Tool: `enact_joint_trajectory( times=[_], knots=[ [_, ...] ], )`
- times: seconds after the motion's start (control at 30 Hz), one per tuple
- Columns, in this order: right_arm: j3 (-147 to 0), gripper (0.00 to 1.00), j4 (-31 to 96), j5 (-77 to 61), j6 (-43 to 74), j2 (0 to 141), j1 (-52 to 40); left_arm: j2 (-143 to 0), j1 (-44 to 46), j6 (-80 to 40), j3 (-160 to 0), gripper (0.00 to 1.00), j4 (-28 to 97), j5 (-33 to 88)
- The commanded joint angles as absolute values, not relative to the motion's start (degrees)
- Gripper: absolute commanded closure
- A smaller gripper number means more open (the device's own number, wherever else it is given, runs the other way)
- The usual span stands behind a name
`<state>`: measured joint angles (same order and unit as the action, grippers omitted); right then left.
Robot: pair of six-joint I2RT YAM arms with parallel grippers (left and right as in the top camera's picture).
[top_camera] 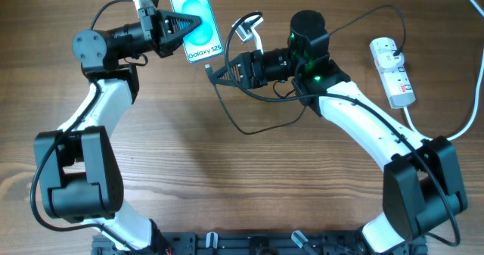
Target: Plug charger to phone and switch on socket
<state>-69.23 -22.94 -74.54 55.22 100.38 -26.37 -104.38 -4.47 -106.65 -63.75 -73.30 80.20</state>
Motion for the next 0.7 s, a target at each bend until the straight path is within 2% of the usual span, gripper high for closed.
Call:
enact_joint_trajectory(
  times=[0.0, 0.67],
  knots=[
    [-69.8, 0.96, -23.1, -73.7, 54.4, 100.2, -26.6, -103.8, -4.8, -106.3, -64.5, 0.96, -73.7, 79.2],
    [-69.8, 0.96, -24.8, -70.3, 57.0, 100.2, -26.6, -103.8, -4.8, -103.8, -64.5, 0.96, -73.7, 80.9]
  ],
)
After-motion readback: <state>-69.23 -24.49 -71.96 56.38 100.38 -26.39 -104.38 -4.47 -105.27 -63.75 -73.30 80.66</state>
